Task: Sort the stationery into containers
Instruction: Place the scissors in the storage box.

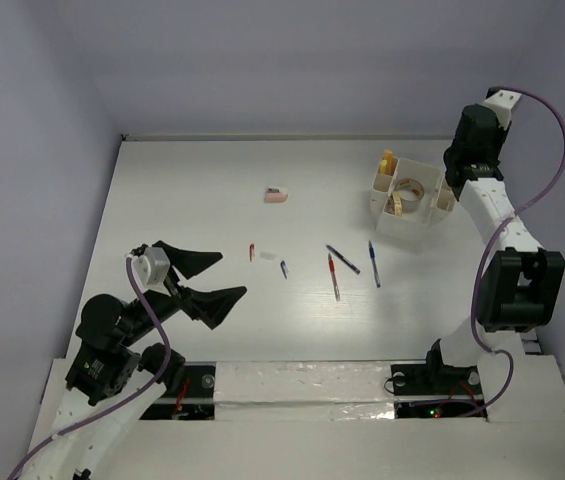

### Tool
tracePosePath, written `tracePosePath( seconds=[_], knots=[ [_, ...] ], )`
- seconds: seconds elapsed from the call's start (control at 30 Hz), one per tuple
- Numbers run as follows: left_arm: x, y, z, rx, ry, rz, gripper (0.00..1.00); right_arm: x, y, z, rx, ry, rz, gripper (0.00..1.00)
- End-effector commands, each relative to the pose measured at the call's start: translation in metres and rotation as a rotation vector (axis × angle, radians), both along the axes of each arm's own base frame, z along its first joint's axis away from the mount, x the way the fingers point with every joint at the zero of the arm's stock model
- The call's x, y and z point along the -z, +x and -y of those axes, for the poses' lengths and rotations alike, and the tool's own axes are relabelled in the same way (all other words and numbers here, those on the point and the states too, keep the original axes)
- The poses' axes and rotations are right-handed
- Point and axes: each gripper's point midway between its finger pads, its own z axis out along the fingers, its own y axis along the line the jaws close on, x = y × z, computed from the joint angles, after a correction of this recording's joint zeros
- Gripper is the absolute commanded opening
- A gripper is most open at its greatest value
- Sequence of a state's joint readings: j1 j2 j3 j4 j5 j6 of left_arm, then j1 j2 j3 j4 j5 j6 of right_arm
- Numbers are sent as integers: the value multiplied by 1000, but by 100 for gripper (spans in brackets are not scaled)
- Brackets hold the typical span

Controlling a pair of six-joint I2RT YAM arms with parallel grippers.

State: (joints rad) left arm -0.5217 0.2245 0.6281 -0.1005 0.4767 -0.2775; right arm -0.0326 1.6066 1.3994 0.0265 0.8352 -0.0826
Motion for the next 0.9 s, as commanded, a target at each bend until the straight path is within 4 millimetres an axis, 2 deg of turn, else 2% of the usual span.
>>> tracePosePath(
  seconds=[0.0, 0.23, 0.3, 0.43, 0.63, 0.87],
  knots=[
    [-13, -5, -3, -6, -28, 44, 99, -22, -9, 17, 99, -122, -44, 0],
    [-13, -6, -3, -7, -33, 44, 99, 5, -2, 16, 88, -121, -106, 0],
    [-13, -6, -2, 1, -31, 40, 99, 19, 2, 10, 70, -99, -118, 0],
    [-12, -5, -1, 2, -27, 36, 99, 33, 11, 0, 51, -97, -123, 0],
    [-9, -3, 0, -1, -22, 27, 99, 45, 24, -5, 45, -102, -119, 0],
    [-7, 0, 2, 0, -13, 14, 99, 58, 27, -12, 35, -126, -129, 0]
  ],
)
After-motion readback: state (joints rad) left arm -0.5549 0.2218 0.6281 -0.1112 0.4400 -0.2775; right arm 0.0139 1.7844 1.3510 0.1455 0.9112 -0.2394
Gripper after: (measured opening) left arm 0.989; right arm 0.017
